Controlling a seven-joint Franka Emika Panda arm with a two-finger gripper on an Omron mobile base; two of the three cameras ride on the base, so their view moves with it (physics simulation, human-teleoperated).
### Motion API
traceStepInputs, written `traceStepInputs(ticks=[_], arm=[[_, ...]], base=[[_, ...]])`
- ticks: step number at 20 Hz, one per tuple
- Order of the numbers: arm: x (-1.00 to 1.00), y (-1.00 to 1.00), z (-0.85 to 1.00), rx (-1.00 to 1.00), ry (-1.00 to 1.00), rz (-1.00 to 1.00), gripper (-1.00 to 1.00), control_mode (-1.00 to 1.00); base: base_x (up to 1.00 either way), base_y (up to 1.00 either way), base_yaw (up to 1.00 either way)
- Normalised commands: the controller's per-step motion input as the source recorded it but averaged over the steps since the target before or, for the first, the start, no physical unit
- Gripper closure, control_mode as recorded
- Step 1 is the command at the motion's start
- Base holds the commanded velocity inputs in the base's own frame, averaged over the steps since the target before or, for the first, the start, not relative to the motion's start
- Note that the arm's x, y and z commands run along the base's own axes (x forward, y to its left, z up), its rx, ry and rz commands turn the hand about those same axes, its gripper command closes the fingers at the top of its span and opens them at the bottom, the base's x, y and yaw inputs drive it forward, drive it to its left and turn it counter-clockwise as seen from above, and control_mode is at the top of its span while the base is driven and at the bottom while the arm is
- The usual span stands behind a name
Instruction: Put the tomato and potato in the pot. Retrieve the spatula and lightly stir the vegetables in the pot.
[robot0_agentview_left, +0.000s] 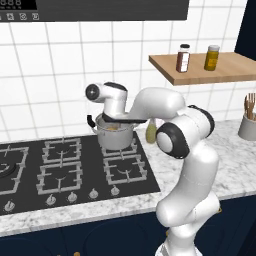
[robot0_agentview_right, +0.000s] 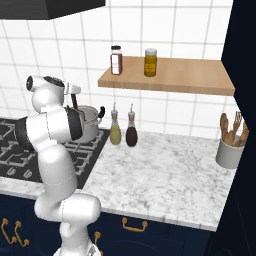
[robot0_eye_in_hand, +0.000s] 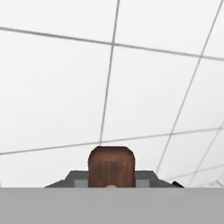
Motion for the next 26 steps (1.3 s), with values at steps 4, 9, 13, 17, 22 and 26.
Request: traceStepInputs(ticks=[4,9,13,17,22,26], arm=[[0.00,-0.10,0.07,0.10,0.08,0.00,1.00,-1.00],[-0.03,-0.04,0.02,0.04,0.03,0.02,1.00,-1.00],[0.11,0.00,-0.52,0.00,0.11,0.04,1.00,-1.00],[0.13,0.00,-0.70,0.00,0.13,0.05,1.00,-1.00],[0.00,0.00,-0.74,0.00,0.04,0.10,1.00,-1.00],[0.00,0.06,-0.22,0.00,-0.21,0.21,1.00,-1.00]], base=[[0.00,0.00,0.00],[0.00,0.00,0.00],[0.00,0.00,0.00],[0.00,0.00,0.00],[0.00,0.00,0.00],[0.00,0.00,0.00]])
